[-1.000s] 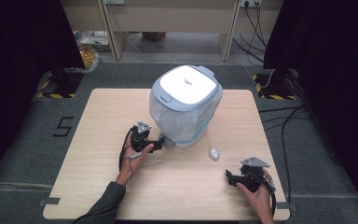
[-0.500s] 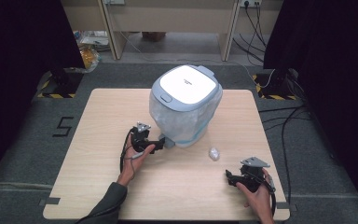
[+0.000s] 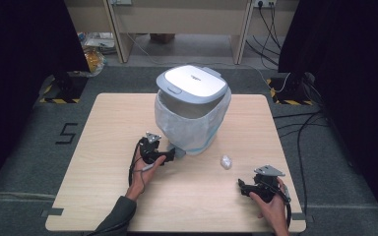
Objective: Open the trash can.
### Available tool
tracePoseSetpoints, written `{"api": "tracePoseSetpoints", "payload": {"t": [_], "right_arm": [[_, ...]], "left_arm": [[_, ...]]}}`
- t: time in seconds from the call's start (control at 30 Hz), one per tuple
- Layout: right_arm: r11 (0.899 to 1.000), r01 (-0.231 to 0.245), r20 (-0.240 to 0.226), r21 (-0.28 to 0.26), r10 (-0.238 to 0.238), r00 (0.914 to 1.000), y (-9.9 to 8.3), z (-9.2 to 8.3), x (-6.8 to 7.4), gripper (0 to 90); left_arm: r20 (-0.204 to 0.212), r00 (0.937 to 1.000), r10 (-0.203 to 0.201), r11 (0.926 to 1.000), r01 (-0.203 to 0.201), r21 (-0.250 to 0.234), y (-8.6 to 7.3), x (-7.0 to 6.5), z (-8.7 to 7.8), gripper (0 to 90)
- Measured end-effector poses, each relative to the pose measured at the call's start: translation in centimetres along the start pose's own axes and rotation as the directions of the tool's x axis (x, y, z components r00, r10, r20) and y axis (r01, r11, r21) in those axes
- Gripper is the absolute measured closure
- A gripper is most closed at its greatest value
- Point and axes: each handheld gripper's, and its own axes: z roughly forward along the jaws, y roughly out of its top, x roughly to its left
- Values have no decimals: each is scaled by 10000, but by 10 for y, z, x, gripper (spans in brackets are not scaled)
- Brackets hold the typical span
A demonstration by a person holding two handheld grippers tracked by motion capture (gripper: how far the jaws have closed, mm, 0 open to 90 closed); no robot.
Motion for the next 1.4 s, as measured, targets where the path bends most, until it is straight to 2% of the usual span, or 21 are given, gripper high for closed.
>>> {"api": "tracePoseSetpoints", "payload": {"t": [0.07,0.13,0.3,0.33,0.53,0.67,0.87,1.1,1.4], "right_arm": [[10000,-8,11,-3,8,10000,0,0,0,126],[10000,-3,13,6,3,10000,0,0,0,125],[10000,-3,14,9,3,10000,0,0,0,124],[10000,12,11,12,-12,10000,0,1,0,122],[10000,20,10,29,-20,10000,1,1,0,119],[10000,21,11,29,-21,10000,1,1,0,119],[10000,20,6,28,-20,10000,1,1,0,118],[10000,19,11,27,-19,10000,1,1,0,119],[10000,15,8,35,-15,10000,1,1,0,119]], "left_arm": [[40,10000,-11,10000,10,53,-2,-1,1,44],[-147,9995,264,9995,-261,192,-2,-5,1,32],[-27,9998,186,9995,-186,242,-2,-7,2,15],[-129,9994,313,9991,-309,293,-2,-9,2,2],[-300,9983,503,9985,-496,219,-2,-19,3,2],[-383,9975,595,9981,-589,151,-3,-21,2,2],[-208,9984,523,9984,-517,242,-2,-19,3,2],[164,9999,1,9989,-8,462,-1,-14,5,2],[177,9998,0,9990,-8,456,-1,-14,6,1]]}}
